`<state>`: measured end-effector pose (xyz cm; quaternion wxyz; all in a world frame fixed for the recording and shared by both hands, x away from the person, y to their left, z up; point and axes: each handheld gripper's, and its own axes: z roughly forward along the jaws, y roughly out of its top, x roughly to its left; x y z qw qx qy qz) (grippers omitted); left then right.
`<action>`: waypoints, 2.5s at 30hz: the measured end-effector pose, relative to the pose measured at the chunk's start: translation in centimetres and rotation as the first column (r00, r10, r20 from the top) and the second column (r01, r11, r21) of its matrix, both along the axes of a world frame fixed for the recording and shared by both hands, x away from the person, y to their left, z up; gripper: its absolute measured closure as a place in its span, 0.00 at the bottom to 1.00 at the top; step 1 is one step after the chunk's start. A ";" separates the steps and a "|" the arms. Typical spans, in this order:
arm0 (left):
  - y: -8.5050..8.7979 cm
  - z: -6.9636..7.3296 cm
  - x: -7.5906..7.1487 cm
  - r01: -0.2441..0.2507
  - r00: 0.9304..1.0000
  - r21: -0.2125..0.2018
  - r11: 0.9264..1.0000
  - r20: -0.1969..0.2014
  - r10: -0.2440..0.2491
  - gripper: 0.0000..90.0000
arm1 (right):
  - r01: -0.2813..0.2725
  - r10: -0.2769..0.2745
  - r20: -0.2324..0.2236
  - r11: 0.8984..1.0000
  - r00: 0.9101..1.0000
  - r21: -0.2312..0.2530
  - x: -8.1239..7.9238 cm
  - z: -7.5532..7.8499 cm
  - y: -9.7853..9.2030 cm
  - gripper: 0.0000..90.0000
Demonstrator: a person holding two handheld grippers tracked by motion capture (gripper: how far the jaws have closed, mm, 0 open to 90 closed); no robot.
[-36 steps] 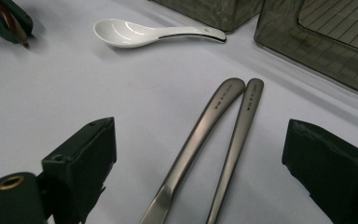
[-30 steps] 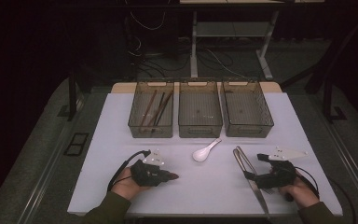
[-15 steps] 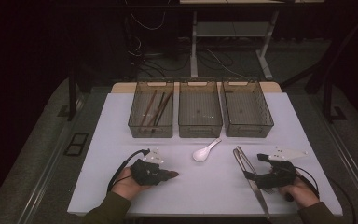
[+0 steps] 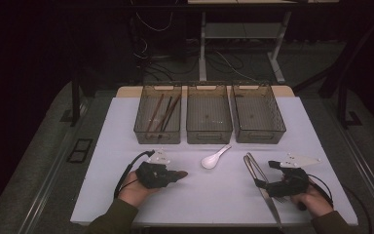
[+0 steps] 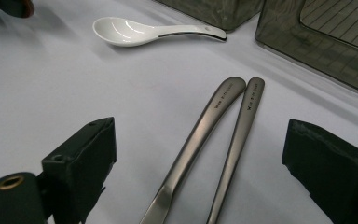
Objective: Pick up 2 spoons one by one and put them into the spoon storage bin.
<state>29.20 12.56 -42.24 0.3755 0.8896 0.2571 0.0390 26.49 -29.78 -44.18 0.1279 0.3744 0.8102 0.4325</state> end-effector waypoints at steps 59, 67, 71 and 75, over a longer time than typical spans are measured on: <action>-6.6 7.1 12.0 -0.144 0.980 -0.281 0.949 0.090 0.175 0.88 | 0.002 -0.002 -0.008 1.000 1.000 0.007 0.1 0.0 -0.1 0.11; -8.1 7.6 14.3 -0.156 0.978 -0.285 0.946 0.091 0.189 0.88 | 0.000 0.000 -0.008 1.000 1.000 0.009 0.0 0.0 -0.1 0.11; -8.8 7.8 15.5 -0.164 0.976 -0.287 0.944 0.091 0.197 0.88 | 0.000 0.000 -0.007 1.000 1.000 0.012 0.0 0.0 -0.1 0.11; -9.7 8.3 16.5 -0.165 0.975 -0.280 0.946 0.097 0.199 0.88 | -0.003 0.003 -0.008 1.000 1.000 0.014 0.0 0.0 -0.1 0.11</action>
